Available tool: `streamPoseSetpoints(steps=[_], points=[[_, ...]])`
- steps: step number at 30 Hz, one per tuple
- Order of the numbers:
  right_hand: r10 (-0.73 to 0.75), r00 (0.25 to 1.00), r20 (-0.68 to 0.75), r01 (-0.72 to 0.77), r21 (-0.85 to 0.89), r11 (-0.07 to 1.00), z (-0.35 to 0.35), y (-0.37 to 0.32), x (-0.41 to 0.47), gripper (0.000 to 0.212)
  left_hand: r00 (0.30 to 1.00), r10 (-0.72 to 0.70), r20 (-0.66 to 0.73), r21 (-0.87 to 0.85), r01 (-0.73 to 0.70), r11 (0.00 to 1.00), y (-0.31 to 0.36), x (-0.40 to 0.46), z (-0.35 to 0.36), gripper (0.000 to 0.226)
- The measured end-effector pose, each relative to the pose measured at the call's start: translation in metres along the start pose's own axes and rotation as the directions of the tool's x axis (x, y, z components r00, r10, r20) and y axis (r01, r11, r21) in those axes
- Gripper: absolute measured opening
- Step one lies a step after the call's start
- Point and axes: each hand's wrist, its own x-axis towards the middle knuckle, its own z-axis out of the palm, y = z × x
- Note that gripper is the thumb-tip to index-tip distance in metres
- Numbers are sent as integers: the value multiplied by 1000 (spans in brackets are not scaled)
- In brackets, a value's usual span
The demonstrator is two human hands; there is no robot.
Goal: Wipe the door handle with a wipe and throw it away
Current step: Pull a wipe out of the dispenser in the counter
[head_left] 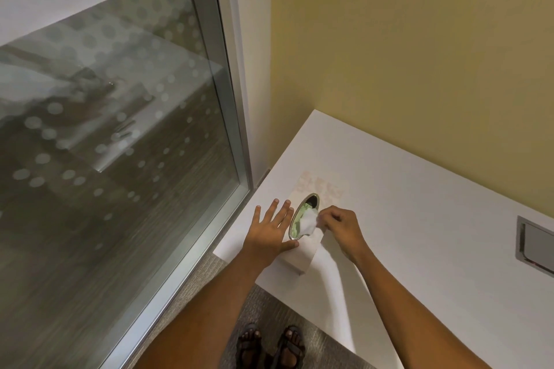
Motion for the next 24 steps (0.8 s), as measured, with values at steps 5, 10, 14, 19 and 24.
streamPoseSetpoints(steps=[5, 10, 14, 19, 24], points=[[198, 961, 193, -271, 517, 812, -10, -12, 2, 8, 997, -7, 80, 44, 4, 999, 1, 2, -9, 98], [170, 902, 397, -411, 668, 620, -13, -10, -5, 25, 998, -22, 64, -2, 22, 1000, 7, 4, -30, 77], [170, 878, 446, -463, 705, 538, -11, -14, -10, 47, 972, -82, -219, -327, 6, 945, 6, -3, -48, 53], [204, 842, 499, -522, 662, 537, 2, -33, -25, 37, 949, -160, -272, -623, -47, 781, 21, -14, -93, 55], [233, 827, 512, -542, 615, 573, 18, -52, -39, 35, 942, -111, -318, -661, -137, 737, 28, -27, -115, 42]])
